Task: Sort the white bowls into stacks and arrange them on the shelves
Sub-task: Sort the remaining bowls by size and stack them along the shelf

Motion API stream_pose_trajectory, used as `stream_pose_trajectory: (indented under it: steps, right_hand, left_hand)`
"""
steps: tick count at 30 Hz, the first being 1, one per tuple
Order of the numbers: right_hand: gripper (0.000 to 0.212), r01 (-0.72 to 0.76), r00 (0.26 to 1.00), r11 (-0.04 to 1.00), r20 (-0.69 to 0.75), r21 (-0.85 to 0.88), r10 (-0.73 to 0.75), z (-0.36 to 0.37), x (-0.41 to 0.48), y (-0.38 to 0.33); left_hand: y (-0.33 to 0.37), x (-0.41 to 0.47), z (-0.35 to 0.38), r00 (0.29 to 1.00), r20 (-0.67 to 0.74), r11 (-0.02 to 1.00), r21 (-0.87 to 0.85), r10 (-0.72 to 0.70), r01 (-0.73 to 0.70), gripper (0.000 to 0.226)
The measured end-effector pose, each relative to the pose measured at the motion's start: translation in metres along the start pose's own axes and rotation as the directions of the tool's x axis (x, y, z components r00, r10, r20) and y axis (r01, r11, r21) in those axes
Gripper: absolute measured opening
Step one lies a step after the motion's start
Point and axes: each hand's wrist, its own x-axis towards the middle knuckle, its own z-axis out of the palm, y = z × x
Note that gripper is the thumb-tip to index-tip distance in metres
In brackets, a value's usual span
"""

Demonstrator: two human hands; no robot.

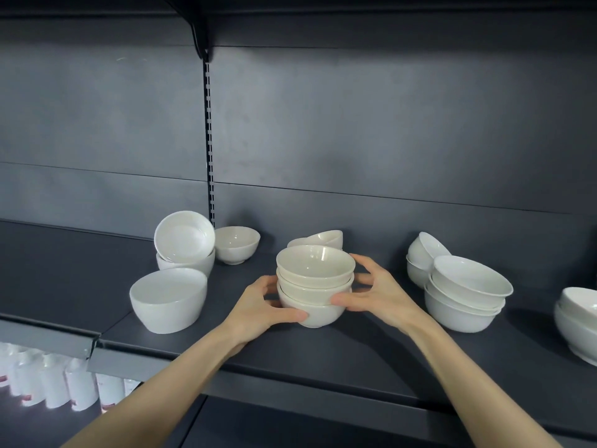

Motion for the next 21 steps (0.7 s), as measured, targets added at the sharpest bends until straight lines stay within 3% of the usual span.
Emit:
stream_pose_trajectory:
  steps: [10,21]
  right_hand:
    - [0.067,0.09,0.996,0.996,-0.011,0.007,-0.09,0.006,0.015,-0.032]
    - [0.075,-0.037,0.999,0.999,-0.031,-0.02,0.037,0.01,0.017,-0.014]
  left_hand:
    - [0.02,0.011,-0.022,0.997,-0.058,0.998,0.032,0.055,-0.053,0.089]
    - [0.0,0.025,-0.022,1.0,0.021,0.993,0.122,-0.008,0.005,0.084]
